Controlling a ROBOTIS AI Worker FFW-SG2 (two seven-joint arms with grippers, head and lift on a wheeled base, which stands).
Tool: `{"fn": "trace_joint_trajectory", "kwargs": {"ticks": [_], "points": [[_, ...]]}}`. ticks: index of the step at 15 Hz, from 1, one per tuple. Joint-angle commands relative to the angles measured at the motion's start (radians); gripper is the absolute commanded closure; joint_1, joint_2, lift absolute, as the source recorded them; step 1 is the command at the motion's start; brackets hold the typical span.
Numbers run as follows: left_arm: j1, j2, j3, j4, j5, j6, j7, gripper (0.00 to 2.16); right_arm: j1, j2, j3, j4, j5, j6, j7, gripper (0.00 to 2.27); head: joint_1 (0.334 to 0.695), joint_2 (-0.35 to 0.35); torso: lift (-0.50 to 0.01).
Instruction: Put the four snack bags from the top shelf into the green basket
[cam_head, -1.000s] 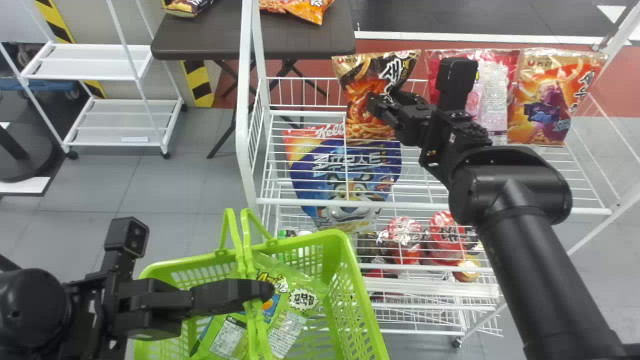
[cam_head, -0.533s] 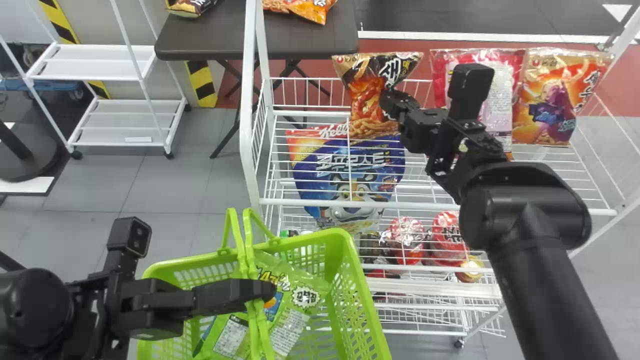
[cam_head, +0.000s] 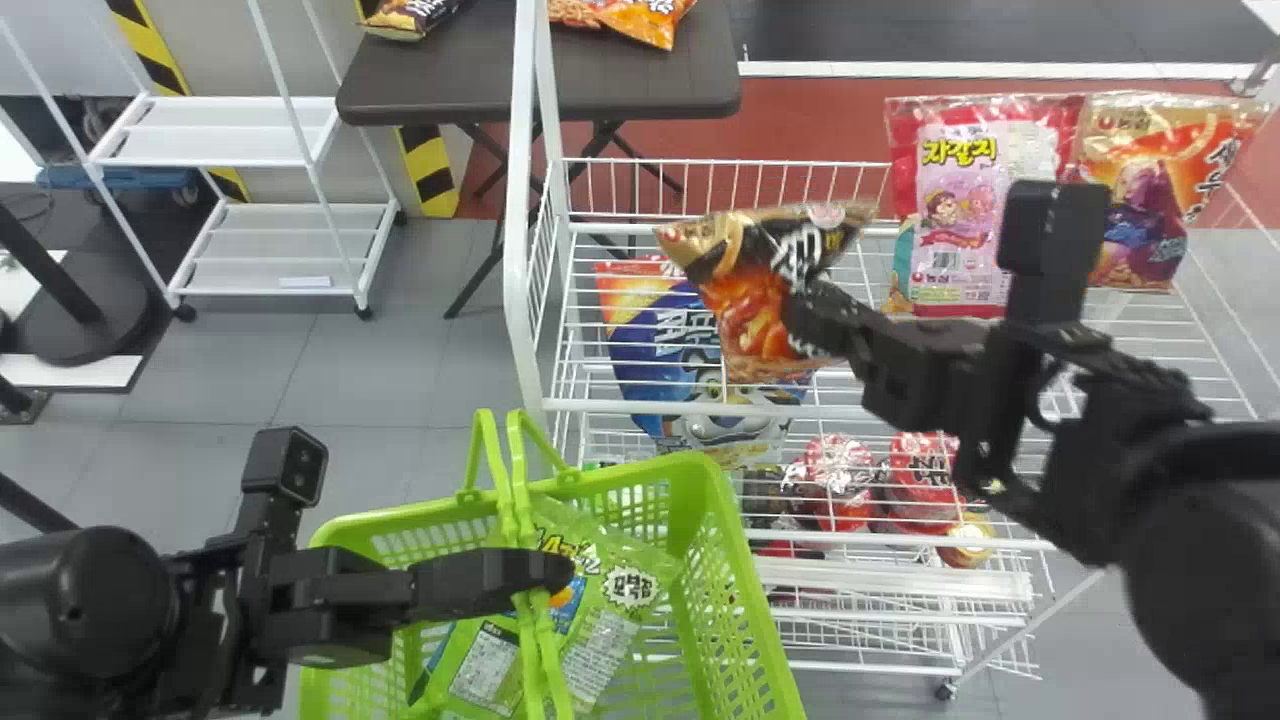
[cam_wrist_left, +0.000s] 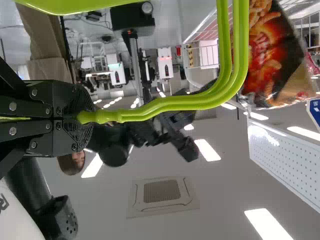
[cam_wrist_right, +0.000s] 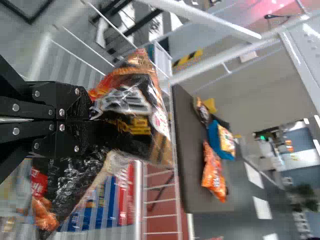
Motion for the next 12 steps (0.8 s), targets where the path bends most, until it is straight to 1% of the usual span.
{"fn": "trace_joint_trajectory", "kwargs": {"ticks": [1, 4, 7, 8, 10, 12], "points": [[-0.005, 0.0, -0.007, 0.001, -0.001, 0.0, -0.011, 2.15, 0.068, 0.001, -0.026, -0.164, -0.085, 0.17, 0.0, 2.26, 0.695, 0.046, 0.0], [-0.005, -0.002, -0.008, 0.001, -0.002, 0.0, -0.011, 2.15, 0.114, 0.001, -0.02, -0.251, -0.119, 0.198, -0.004, 2.26, 0.695, 0.072, 0.0], [-0.004, 0.0, -0.008, 0.001, -0.002, 0.0, -0.011, 2.15, 0.136, 0.001, -0.006, -0.291, -0.145, 0.238, -0.012, 2.26, 0.695, 0.092, 0.0], [-0.002, 0.0, -0.008, 0.001, -0.001, 0.0, -0.011, 2.15, 0.131, 0.001, 0.002, -0.3, -0.149, 0.314, -0.013, 2.26, 0.695, 0.1, 0.0], [-0.002, -0.002, -0.008, 0.002, -0.001, -0.003, -0.011, 2.15, 0.116, 0.001, 0.007, -0.297, -0.205, 0.431, -0.018, 2.26, 0.695, 0.126, 0.0], [-0.002, -0.002, -0.008, 0.002, -0.001, 0.0, -0.011, 2.15, 0.11, 0.001, 0.053, -0.267, -0.192, 0.448, -0.018, 2.26, 0.695, 0.154, 0.0]]}}
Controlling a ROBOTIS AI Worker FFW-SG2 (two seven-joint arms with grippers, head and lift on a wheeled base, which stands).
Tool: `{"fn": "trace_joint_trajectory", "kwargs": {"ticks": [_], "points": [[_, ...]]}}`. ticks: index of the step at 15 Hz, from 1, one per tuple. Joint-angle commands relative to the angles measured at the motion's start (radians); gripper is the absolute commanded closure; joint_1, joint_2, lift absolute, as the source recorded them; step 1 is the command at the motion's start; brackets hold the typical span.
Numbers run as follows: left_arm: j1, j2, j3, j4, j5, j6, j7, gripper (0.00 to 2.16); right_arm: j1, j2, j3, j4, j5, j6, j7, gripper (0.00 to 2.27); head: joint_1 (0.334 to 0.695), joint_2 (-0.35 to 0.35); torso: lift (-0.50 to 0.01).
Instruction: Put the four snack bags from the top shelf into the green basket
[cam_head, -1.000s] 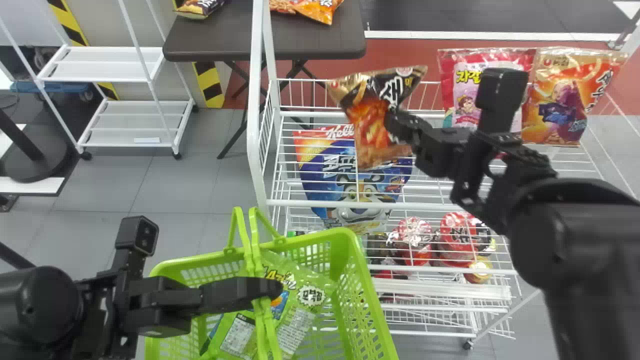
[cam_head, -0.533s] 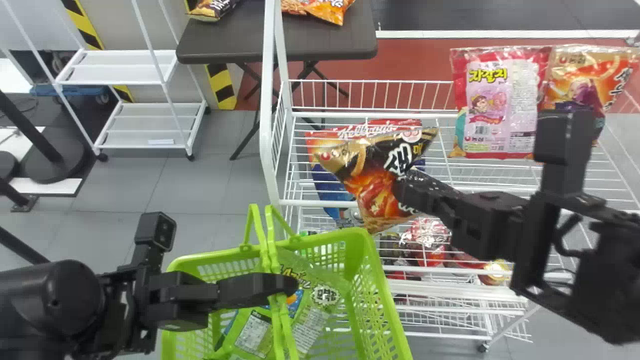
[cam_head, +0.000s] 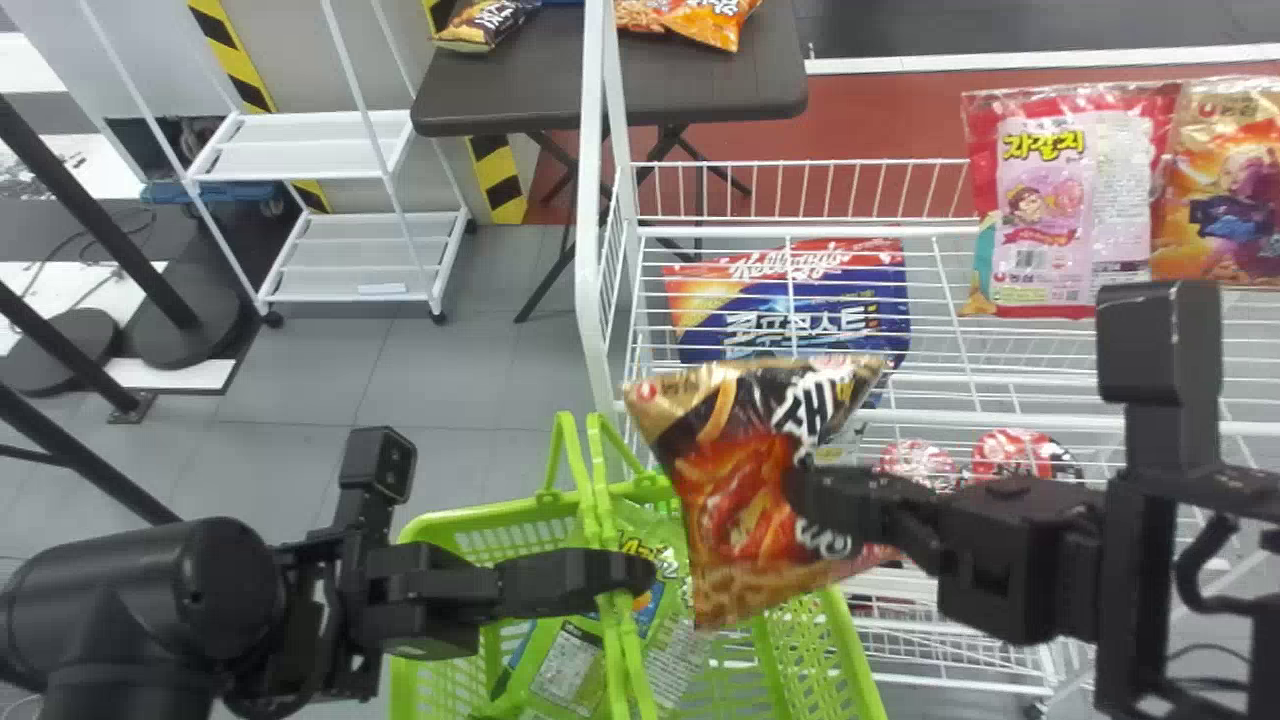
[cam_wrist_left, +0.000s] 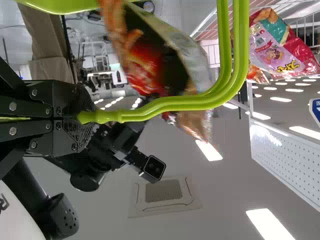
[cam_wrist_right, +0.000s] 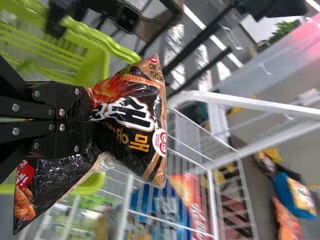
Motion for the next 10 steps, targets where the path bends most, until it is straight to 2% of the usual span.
{"fn": "trace_joint_trajectory", "kwargs": {"ticks": [1, 2, 3, 4, 5, 7, 8, 10], "points": [[-0.001, 0.0, 0.0, 0.0, 0.0, 0.001, -0.011, 2.15, -0.013, 0.001, 0.049, 0.045, 0.001, 0.022, 0.002, 2.14, 0.695, 0.166, 0.0], [0.0, 0.0, 0.0, 0.0, 0.0, -0.002, -0.011, 2.15, -0.021, 0.001, 0.075, 0.075, -0.004, 0.022, 0.005, 1.83, 0.695, 0.178, 0.0], [0.0, -0.002, -0.001, 0.0, 0.0, -0.002, -0.011, 2.15, -0.035, 0.001, 0.094, 0.098, -0.002, 0.022, 0.003, 1.13, 0.695, 0.193, 0.0], [0.0, -0.002, 0.0, 0.002, 0.0, -0.002, -0.011, 2.15, -0.052, 0.001, 0.101, 0.112, -0.006, 0.022, 0.005, 0.22, 0.695, 0.224, 0.0], [0.0, 0.0, 0.0, 0.003, 0.0, -0.002, -0.011, 2.15, -0.063, 0.001, 0.103, 0.12, -0.013, 0.022, 0.005, 0.0, 0.695, 0.236, 0.0], [0.002, 0.0, 0.002, 0.005, 0.0, -0.002, -0.011, 2.15, -0.063, 0.001, 0.081, 0.118, -0.03, 0.022, 0.005, 0.02, 0.695, 0.254, 0.0], [0.002, 0.0, 0.002, 0.008, 0.0, -0.002, -0.011, 2.15, -0.066, 0.001, 0.045, 0.117, -0.073, 0.022, 0.003, 0.05, 0.695, 0.257, 0.0], [0.002, 0.0, 0.002, 0.009, 0.0, -0.002, -0.011, 2.15, -0.092, 0.001, -0.081, 0.12, -0.234, 0.022, 0.003, 0.05, 0.695, 0.245, 0.0]]}}
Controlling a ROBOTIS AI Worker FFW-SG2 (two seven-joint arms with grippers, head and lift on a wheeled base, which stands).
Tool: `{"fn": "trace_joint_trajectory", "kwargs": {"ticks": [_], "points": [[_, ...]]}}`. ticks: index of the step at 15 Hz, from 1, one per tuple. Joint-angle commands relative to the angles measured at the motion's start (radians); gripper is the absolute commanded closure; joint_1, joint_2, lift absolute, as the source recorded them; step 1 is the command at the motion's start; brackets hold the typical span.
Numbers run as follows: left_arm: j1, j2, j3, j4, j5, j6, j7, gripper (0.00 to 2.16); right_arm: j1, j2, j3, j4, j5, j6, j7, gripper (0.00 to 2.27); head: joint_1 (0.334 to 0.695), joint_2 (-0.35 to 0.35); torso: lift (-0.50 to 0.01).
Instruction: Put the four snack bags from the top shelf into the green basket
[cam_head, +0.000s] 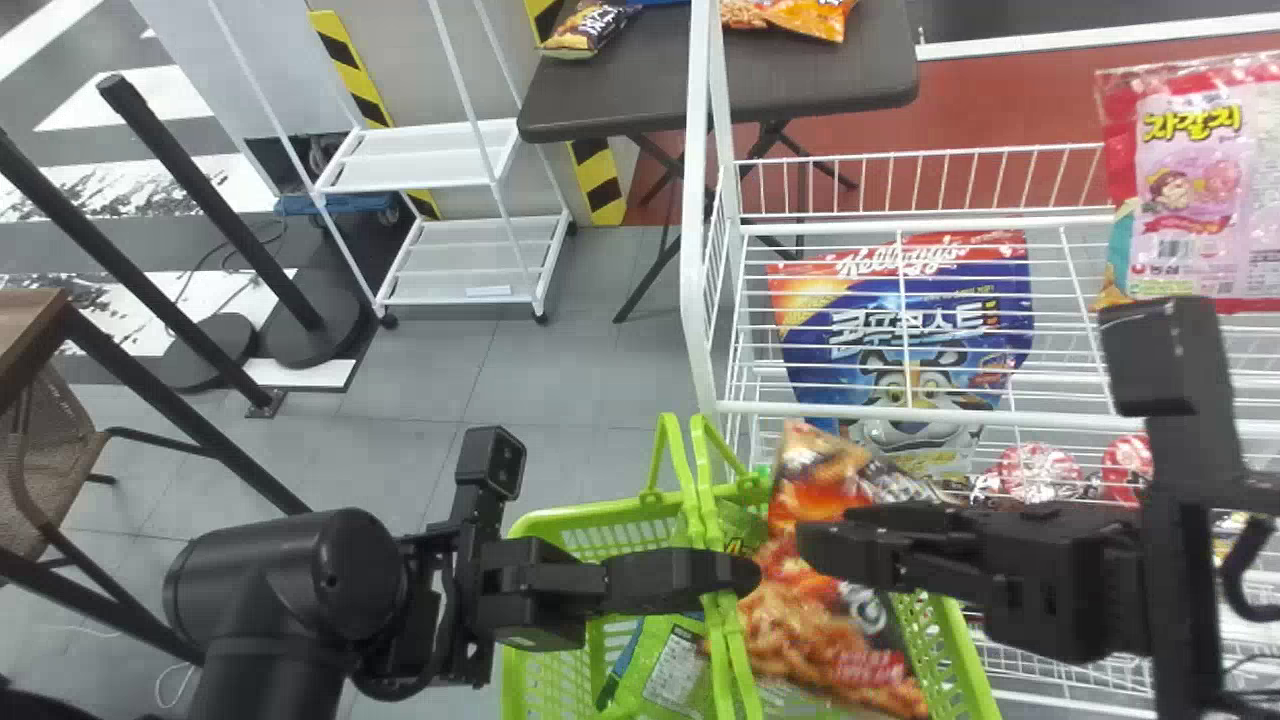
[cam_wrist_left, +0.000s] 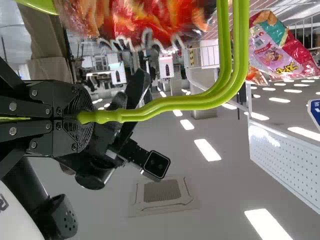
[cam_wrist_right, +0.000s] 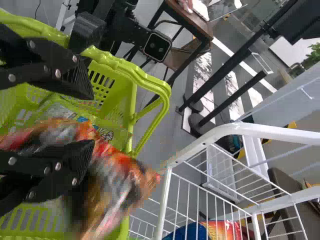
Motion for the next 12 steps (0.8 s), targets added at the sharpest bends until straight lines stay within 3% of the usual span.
{"fn": "trace_joint_trajectory", "kwargs": {"ticks": [1, 4, 7, 9, 10, 12], "points": [[0.0, 0.0, 0.0, 0.001, 0.0, 0.0, -0.011, 2.15, -0.016, 0.001, -0.126, -0.001, -0.132, 0.008, 0.002, 0.05, 0.695, 0.245, 0.0], [0.001, -0.002, -0.001, 0.001, 0.001, -0.003, -0.011, 2.15, -0.033, 0.001, -0.231, 0.001, -0.054, 0.008, 0.0, 0.05, 0.695, 0.184, 0.0], [0.001, -0.002, -0.003, 0.001, 0.0, -0.003, -0.011, 2.15, -0.13, 0.001, -0.236, 0.131, 0.202, 0.008, -0.001, 0.05, 0.695, 0.062, 0.0], [0.001, -0.002, -0.003, 0.003, 0.0, -0.006, -0.011, 2.15, -0.189, 0.001, -0.23, 0.286, 0.354, -0.218, -0.005, 0.06, 0.695, -0.003, 0.0], [0.001, -0.002, -0.005, 0.003, 0.0, -0.006, -0.011, 2.15, -0.223, 0.001, -0.234, 0.372, 0.401, -0.322, -0.005, 0.06, 0.695, -0.063, 0.0], [0.001, -0.002, -0.008, 0.006, 0.0, -0.006, -0.011, 2.15, -0.289, 0.001, -0.256, 0.531, 0.458, -0.522, -0.005, 0.06, 0.695, -0.112, 0.0]]}}
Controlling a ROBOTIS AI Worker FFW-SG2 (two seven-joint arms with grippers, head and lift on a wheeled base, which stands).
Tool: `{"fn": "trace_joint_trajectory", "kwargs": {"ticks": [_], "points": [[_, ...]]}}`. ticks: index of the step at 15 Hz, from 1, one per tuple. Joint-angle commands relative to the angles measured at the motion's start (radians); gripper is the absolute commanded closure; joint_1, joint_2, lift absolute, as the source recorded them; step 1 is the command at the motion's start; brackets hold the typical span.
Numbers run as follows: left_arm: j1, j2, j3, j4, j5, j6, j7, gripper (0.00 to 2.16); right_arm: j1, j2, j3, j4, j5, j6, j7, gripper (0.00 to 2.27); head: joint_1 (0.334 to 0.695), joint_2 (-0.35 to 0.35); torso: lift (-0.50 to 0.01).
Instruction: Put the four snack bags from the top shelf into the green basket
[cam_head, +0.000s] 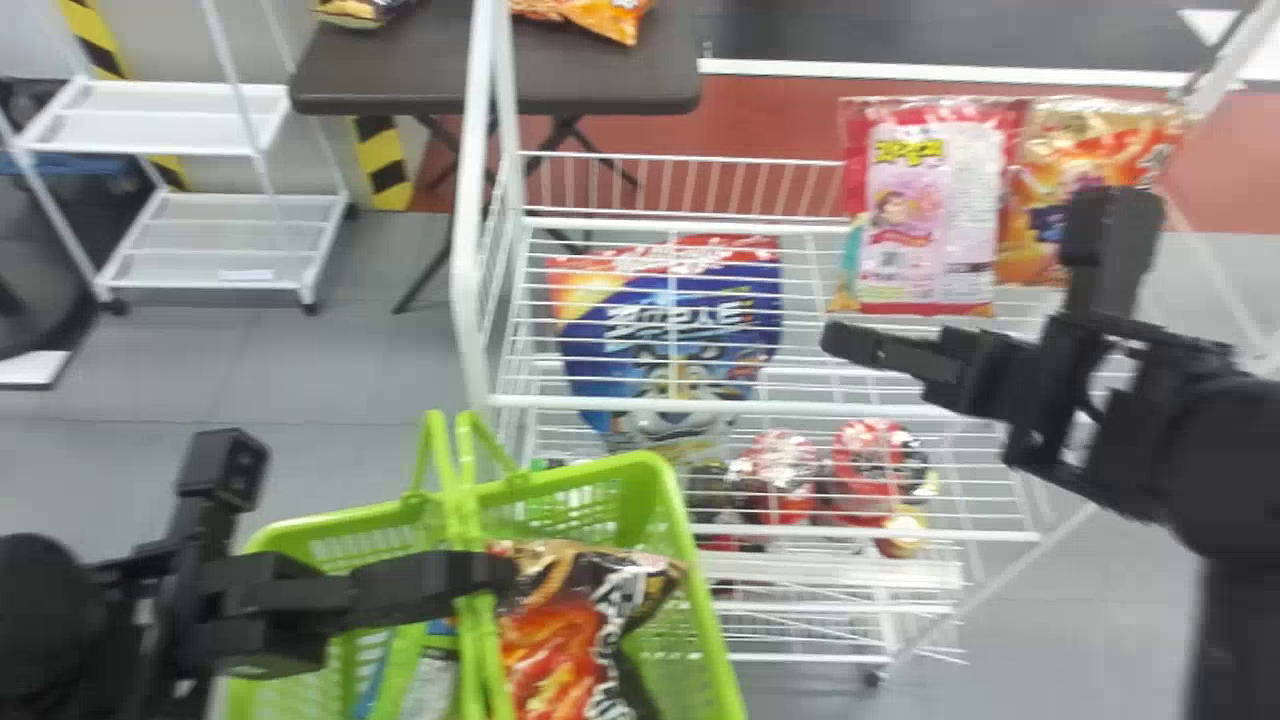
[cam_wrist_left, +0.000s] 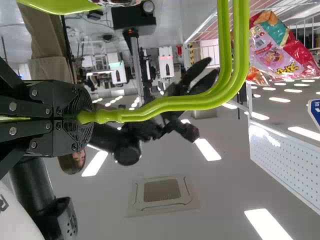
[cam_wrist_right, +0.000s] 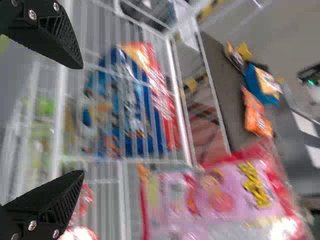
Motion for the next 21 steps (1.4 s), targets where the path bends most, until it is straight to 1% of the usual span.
{"fn": "trace_joint_trajectory", "kwargs": {"ticks": [1, 3, 4, 7, 9, 10, 11, 12, 13, 14, 19, 21], "points": [[0.001, 0.0, -0.002, 0.008, 0.0, 0.0, -0.011, 2.15, -0.079, -0.006, -0.024, 0.174, 0.053, -0.203, 0.0, 0.06, 0.695, -0.132, 0.0], [-0.001, 0.0, -0.002, 0.011, 0.0, -0.006, -0.011, 2.15, -0.148, -0.029, -0.03, 0.295, 0.069, -0.273, 0.0, 0.06, 0.695, -0.174, 0.0], [0.001, 0.0, 0.0, 0.011, 0.0, -0.003, -0.011, 2.15, -0.182, -0.034, -0.03, 0.355, 0.087, -0.31, 0.0, 0.06, 0.695, -0.183, 0.0], [0.001, 0.0, 0.0, 0.014, 0.0, -0.006, -0.011, 2.15, -0.262, -0.034, -0.022, 0.517, 0.135, -0.442, 0.0, 0.07, 0.695, -0.201, 0.0], [0.001, 0.0, -0.002, 0.017, 0.0, -0.006, -0.011, 2.15, -0.297, -0.032, -0.004, 0.596, 0.164, -0.516, 0.002, 0.13, 0.695, -0.202, 0.0], [0.001, 0.0, 0.0, 0.018, 0.0, -0.009, -0.011, 2.15, -0.319, -0.034, 0.004, 0.625, 0.175, -0.513, 0.002, 0.36, 0.695, -0.199, 0.0], [0.004, 0.0, 0.001, 0.018, 0.0, -0.012, -0.011, 2.15, -0.326, -0.034, 0.012, 0.634, 0.193, -0.497, 0.005, 0.89, 0.695, -0.192, 0.0], [0.005, 0.002, 0.003, 0.018, 0.0, -0.012, -0.011, 2.15, -0.32, -0.032, 0.015, 0.633, 0.196, -0.494, 0.003, 1.57, 0.695, -0.189, 0.0], [0.005, 0.0, 0.004, 0.02, 0.0, -0.012, -0.011, 2.15, -0.308, -0.031, 0.018, 0.626, 0.192, -0.485, 0.0, 2.19, 0.695, -0.186, 0.0], [0.005, 0.002, 0.004, 0.02, 0.0, -0.012, -0.011, 2.15, -0.293, -0.026, 0.018, 0.611, 0.19, -0.488, 0.002, 2.24, 0.695, -0.184, 0.0], [0.005, 0.0, 0.003, 0.021, 0.0, -0.012, -0.011, 2.15, -0.225, -0.028, 0.008, 0.482, 0.147, -0.482, 0.014, 2.25, 0.695, -0.178, 0.0], [0.005, 0.0, 0.003, 0.021, 0.0, -0.012, -0.011, 2.15, -0.187, -0.028, 0.004, 0.402, 0.121, -0.451, 0.021, 2.25, 0.695, -0.179, 0.0]]}}
